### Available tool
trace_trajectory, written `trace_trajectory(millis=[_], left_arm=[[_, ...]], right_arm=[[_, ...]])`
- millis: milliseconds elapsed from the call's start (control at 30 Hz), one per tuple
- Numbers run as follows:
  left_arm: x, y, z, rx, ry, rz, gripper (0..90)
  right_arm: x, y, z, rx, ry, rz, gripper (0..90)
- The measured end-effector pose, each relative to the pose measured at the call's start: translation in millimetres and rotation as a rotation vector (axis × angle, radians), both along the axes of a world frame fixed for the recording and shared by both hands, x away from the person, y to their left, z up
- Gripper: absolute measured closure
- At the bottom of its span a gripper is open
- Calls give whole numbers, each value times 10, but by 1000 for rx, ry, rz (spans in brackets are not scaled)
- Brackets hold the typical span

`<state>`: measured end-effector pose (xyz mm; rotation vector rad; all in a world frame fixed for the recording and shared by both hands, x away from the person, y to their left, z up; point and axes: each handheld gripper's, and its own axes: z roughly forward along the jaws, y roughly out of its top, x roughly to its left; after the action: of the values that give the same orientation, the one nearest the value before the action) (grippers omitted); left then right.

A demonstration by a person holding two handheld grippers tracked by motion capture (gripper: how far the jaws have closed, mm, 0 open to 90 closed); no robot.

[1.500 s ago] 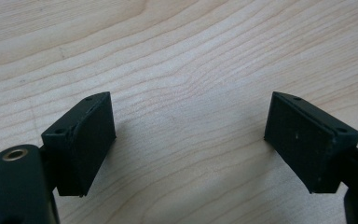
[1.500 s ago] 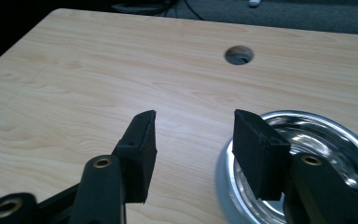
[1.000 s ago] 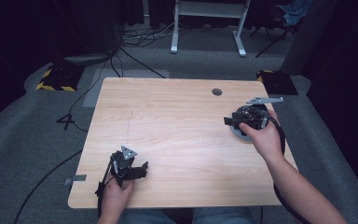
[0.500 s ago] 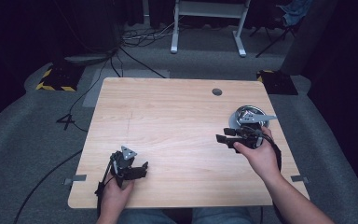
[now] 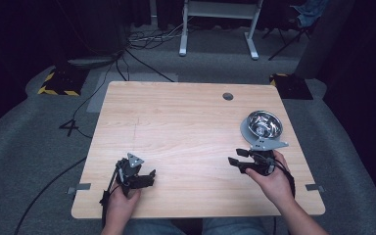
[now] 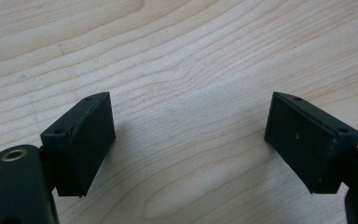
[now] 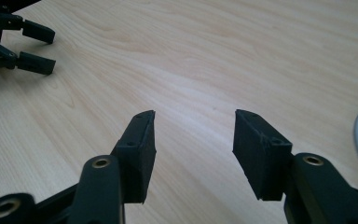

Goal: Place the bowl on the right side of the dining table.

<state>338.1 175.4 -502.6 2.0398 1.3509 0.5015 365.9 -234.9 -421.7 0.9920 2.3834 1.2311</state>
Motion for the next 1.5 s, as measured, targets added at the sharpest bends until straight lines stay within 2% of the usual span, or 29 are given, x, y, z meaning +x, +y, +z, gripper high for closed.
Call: trace_trajectory(millis=[67, 100, 267, 367, 467, 600, 767, 867, 1033, 1100, 1267, 1500], left_arm=[[0, 0, 0, 0, 0, 0, 160], [0, 0, 0, 0, 0, 0, 160], [0, 0, 0, 0, 0, 0, 160], [0, 0, 0, 0, 0, 0, 160], [0, 0, 0, 0, 0, 0, 160], [1, 0, 0, 0, 1, -1, 160], [2, 0, 0, 0, 0, -1, 160], [5, -1, 0, -1, 1, -4, 160], [13, -3, 1, 2, 0, -5, 160], [12, -4, 1, 1, 0, -4, 160], [13, -4, 0, -1, -2, -5, 160], [11, -5, 0, -1, 2, -4, 159]], right_arm=[[-12, -17, -47, 12, 6, -3, 495], [-34, -46, -119, 20, 21, -6, 495], [-72, -80, -214, 33, 33, 10, 493], [-100, -98, -327, 7, 28, 34, 492], [-113, -110, -427, 5, 57, 41, 491], [-126, -116, -511, -4, 73, 44, 491], [-140, -117, -667, -33, 61, 72, 489], [-146, -123, -703, -29, 64, 69, 487], [-186, -125, -779, -58, 46, 76, 477], [-200, -126, -799, -63, 22, 84, 471], [-213, -131, -813, -51, 14, 81, 457], [-245, -93, -818, -91, -6, 118, 356]])
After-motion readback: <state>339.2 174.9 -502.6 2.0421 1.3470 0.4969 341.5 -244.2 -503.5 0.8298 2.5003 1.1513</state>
